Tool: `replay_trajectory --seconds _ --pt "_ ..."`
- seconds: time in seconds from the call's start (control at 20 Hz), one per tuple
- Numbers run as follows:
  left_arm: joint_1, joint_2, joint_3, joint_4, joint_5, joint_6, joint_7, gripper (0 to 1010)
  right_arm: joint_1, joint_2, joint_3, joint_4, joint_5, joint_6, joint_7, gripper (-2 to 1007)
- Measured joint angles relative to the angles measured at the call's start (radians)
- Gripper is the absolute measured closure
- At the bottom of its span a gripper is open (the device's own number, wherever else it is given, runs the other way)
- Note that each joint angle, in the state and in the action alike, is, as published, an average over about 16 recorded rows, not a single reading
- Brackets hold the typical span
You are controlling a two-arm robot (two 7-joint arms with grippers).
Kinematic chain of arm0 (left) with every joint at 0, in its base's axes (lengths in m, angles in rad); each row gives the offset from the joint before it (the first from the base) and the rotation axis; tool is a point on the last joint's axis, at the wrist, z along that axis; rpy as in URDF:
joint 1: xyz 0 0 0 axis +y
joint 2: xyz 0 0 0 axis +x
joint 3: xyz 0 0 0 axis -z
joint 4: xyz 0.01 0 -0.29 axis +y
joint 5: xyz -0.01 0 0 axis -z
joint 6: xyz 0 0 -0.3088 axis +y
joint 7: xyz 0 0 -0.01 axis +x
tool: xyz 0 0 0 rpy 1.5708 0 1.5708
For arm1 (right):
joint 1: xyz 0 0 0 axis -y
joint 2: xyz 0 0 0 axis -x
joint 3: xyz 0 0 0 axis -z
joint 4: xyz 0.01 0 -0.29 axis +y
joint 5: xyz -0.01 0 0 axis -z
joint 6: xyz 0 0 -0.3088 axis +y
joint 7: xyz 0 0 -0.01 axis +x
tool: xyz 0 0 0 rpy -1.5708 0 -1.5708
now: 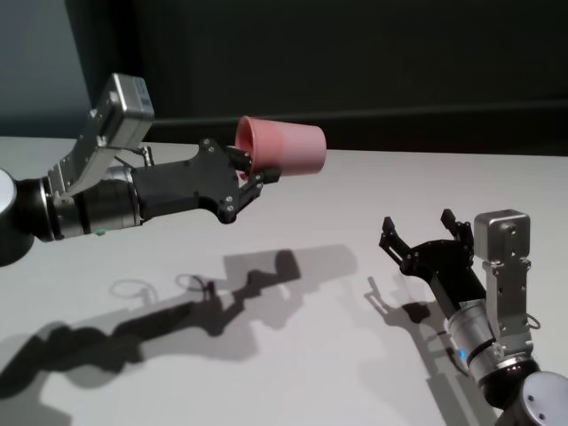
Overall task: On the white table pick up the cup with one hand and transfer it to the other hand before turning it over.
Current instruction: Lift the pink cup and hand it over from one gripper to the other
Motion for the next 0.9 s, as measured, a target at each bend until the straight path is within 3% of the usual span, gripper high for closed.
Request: replay_trajectory --seconds 0.5,0.9 --pt "0.015 -0.029 -0.029 0.043 -0.098 -0.015 -0.040 960 0.000 0.000 0.000 0.000 0.000 0.000 0.000 3" --pt "0.021 -0.030 -0.026 0.050 -0.118 -0.020 -0.051 960 0.000 0.000 0.000 0.000 0.000 0.000 0.000 3"
